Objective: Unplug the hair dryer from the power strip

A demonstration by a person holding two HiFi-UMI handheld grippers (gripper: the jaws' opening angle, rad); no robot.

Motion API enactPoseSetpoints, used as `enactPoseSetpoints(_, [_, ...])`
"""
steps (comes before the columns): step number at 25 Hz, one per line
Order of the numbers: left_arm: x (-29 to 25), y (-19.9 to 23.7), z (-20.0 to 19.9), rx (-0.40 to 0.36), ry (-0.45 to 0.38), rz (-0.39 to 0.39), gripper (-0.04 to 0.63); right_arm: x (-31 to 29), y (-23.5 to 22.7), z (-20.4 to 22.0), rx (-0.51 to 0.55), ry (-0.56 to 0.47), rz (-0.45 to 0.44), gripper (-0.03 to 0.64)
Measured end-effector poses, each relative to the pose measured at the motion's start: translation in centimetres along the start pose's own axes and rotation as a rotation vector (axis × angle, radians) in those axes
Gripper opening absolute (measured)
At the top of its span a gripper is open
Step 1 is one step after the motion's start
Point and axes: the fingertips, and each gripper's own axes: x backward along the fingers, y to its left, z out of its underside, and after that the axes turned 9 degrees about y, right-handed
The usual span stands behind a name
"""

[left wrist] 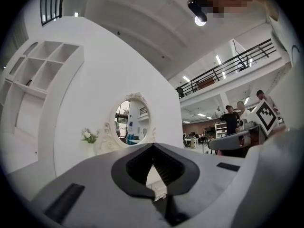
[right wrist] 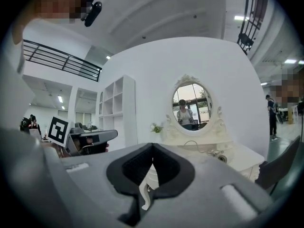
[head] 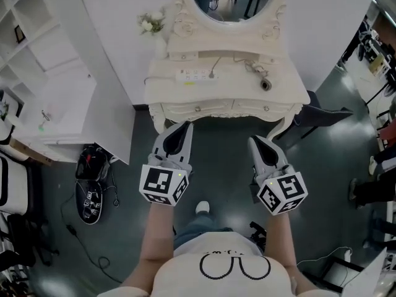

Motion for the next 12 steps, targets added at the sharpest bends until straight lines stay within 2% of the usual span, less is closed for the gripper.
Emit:
enactPoseSetpoints(6, [-4.6,3.1,1.1,0.028,0.043,0.044,-0.002,-6.2,-1.2,0.4,0.071,0.064,0.001,-0.005])
enactPoseSetpoints(10, [-6.8,4.6,1.3,0.120,0.024,0.056,-0.002,-8.4,-3.0,1.4,0.050,0.105,-0.019,-0.005])
enactPoseSetpoints(12, [-8.0,5.3,1.5,0.139,0.022,0.053,-0.002,-9.6,-4.3,1.5,0.048,0.113,-0.021,-0.005])
